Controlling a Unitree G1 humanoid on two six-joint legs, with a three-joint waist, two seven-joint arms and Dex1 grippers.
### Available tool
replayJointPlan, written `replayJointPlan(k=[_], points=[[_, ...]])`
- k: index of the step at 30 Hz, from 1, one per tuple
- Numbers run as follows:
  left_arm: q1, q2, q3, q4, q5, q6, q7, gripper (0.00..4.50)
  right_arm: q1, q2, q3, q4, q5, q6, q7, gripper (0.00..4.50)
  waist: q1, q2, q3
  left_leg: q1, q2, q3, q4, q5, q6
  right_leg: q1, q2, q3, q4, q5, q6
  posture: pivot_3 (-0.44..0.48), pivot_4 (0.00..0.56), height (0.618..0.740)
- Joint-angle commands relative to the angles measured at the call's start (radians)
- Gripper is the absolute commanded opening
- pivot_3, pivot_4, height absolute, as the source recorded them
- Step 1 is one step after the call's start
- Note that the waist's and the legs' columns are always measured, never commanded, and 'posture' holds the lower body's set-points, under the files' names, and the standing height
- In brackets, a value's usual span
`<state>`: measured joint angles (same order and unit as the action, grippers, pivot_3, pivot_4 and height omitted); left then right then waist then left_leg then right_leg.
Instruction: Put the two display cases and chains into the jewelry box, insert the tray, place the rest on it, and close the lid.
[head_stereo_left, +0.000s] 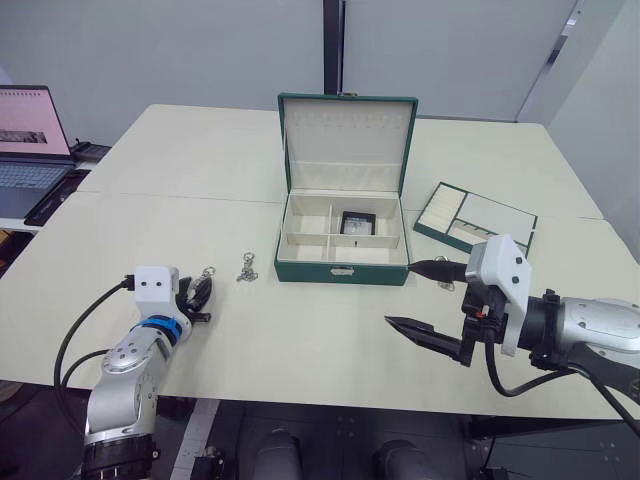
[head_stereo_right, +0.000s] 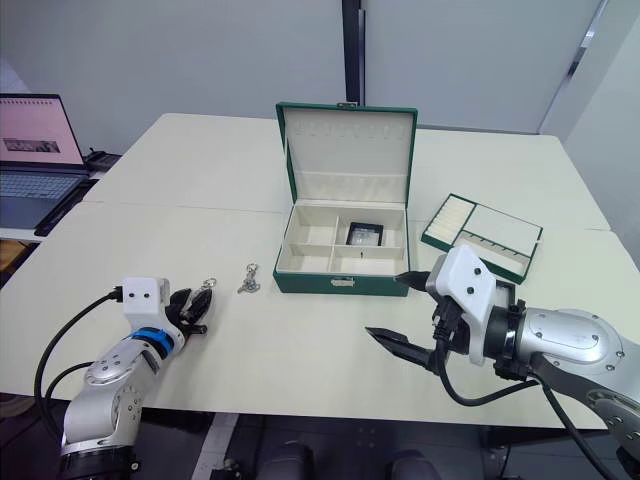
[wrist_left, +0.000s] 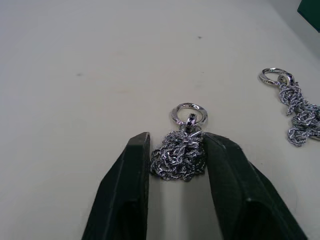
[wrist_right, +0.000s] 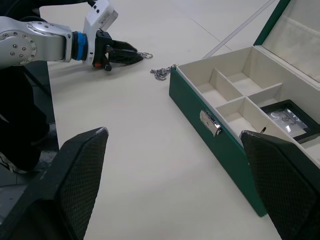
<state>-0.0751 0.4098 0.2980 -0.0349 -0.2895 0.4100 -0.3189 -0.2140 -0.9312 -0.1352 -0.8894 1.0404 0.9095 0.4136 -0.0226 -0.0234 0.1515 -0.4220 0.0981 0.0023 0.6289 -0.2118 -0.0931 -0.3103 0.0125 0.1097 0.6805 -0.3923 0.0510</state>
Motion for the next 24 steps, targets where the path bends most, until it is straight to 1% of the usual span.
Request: replayJointPlan(k=[1, 2, 3, 9, 16, 19, 24], points=[[0.006, 0.006, -0.04, 0.002, 0.01, 0.036, -0.019, 0.51, 0.003, -0.007, -0.026, -0.013, 0.0, -0.017, 0.005, 4.5, 0.0, 0.0, 0.0, 0.0, 0.0, 0.0, 0.0, 0.0, 0.0, 0.0, 0.0, 0.0, 0.0, 0.0, 0.0, 0.0, 0.15, 0.726], [0.0, 0.014, -0.045, -0.004, 0.012, 0.047, -0.021, 0.24, 0.005, -0.005, -0.024, -0.014, -0.002, -0.019, 0.005, 4.5, 0.0, 0.0, 0.0, 0.0, 0.0, 0.0, 0.0, 0.0, 0.0, 0.0, 0.0, 0.0, 0.0, 0.0, 0.0, 0.0, 0.15, 0.726], [-0.004, 0.019, -0.048, -0.01, 0.013, 0.055, -0.022, 0.1, 0.007, -0.004, -0.022, -0.014, -0.005, -0.021, 0.005, 4.5, 0.0, 0.0, 0.0, 0.0, 0.0, 0.0, 0.0, 0.0, 0.0, 0.0, 0.0, 0.0, 0.0, 0.0, 0.0, 0.0, 0.15, 0.726], [-0.013, 0.041, -0.054, -0.043, 0.009, 0.118, -0.017, 0.1, 0.021, 0.003, -0.017, -0.017, -0.017, -0.029, 0.003, 4.5, 0.0, 0.0, 0.0, 0.0, 0.0, 0.0, 0.0, 0.0, 0.0, 0.0, 0.0, 0.0, 0.0, 0.0, 0.0, 0.0, 0.15, 0.726], [-0.011, 0.048, -0.05, -0.057, 0.032, 0.126, -0.002, 0.1, 0.037, 0.01, -0.016, -0.022, -0.031, -0.039, 0.005, 4.5, 0.0, 0.0, 0.0, 0.0, 0.0, 0.0, 0.0, 0.0, 0.0, 0.0, 0.0, 0.0, 0.0, 0.0, 0.0, 0.0, 0.15, 0.726], [-0.004, 0.055, -0.017, -0.082, 0.024, 0.13, 0.008, 0.1, 0.044, 0.007, -0.031, -0.02, -0.033, -0.043, 0.012, 4.5, -0.001, 0.0, 0.0, 0.0, 0.0, 0.0, 0.0, 0.0, 0.0, 0.0, 0.0, 0.0, 0.0, 0.0, 0.0, 0.0, 0.15, 0.726], [0.026, 0.114, 0.055, -0.175, -0.016, 0.177, -0.024, 0.1, 0.057, 0.0, -0.089, -0.012, 0.003, -0.053, 0.027, 4.5, -0.006, -0.001, 0.002, 0.0, 0.0, 0.0, -0.001, 0.0, 0.0, -0.001, 0.0, 0.001, 0.0, 0.0, 0.0, 0.0, 0.15, 0.726]])
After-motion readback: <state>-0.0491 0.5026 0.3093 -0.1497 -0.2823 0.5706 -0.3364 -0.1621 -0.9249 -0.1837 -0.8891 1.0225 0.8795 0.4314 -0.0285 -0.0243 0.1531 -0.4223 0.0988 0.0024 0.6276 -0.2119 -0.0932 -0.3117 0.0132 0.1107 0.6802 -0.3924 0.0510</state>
